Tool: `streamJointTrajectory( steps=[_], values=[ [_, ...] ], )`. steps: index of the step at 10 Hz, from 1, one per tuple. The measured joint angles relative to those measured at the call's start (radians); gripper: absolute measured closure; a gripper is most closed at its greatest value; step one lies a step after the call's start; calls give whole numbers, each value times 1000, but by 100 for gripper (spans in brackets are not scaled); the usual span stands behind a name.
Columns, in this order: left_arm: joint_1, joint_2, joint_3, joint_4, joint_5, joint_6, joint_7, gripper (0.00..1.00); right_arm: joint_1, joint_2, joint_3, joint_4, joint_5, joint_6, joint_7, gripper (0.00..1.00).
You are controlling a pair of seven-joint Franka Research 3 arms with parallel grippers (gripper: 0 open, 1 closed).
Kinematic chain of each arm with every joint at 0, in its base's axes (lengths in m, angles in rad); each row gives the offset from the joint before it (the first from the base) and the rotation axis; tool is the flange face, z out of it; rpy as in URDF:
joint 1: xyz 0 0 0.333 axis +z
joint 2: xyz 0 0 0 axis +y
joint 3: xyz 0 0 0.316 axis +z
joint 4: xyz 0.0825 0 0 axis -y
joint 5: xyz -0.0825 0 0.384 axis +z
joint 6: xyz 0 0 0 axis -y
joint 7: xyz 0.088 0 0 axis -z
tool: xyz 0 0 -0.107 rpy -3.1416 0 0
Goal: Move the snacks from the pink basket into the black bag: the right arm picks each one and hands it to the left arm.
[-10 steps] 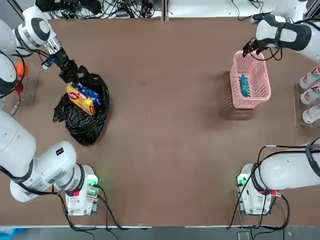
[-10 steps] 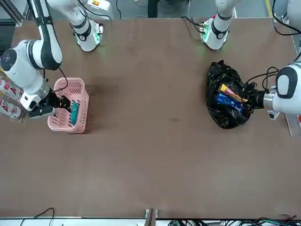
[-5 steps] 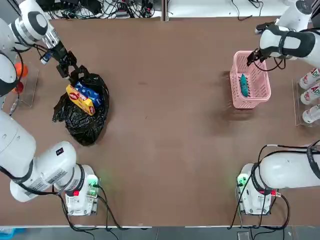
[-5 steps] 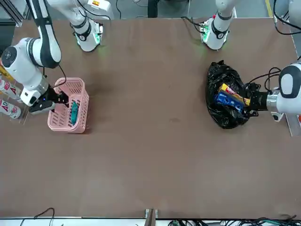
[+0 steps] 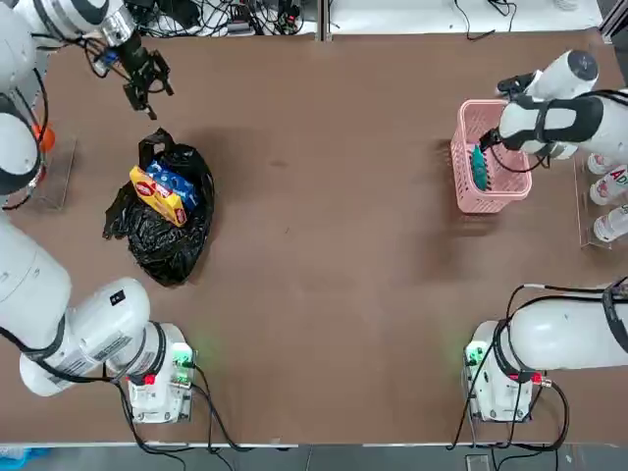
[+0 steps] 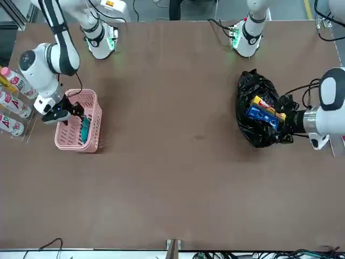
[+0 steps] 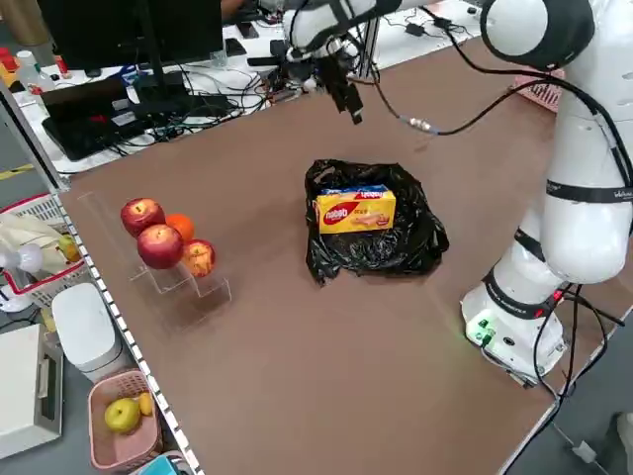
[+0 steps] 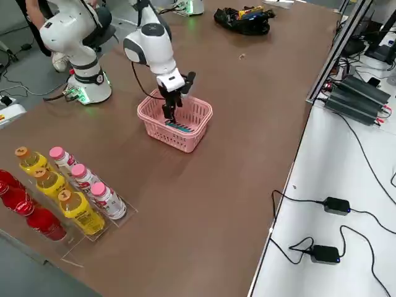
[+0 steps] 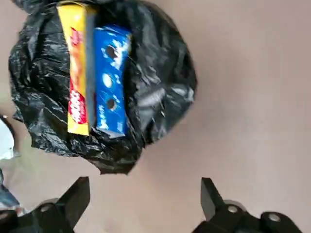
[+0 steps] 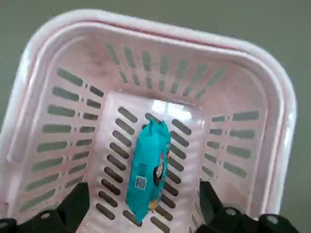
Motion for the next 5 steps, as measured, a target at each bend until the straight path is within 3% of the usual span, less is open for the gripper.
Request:
streamJointTrajectory(
  steps=[2,3,5],
  values=[
    [-1,-29,-82,14,103,0,3,0,0,3,1,-32,0,90,0,0],
    [-5,-58,-91,20,114,0,5,0,0,19,2,-61,0,155,0,0],
    [-55,-104,-45,78,116,0,28,0,0,86,2,-82,0,236,4,0]
  ],
)
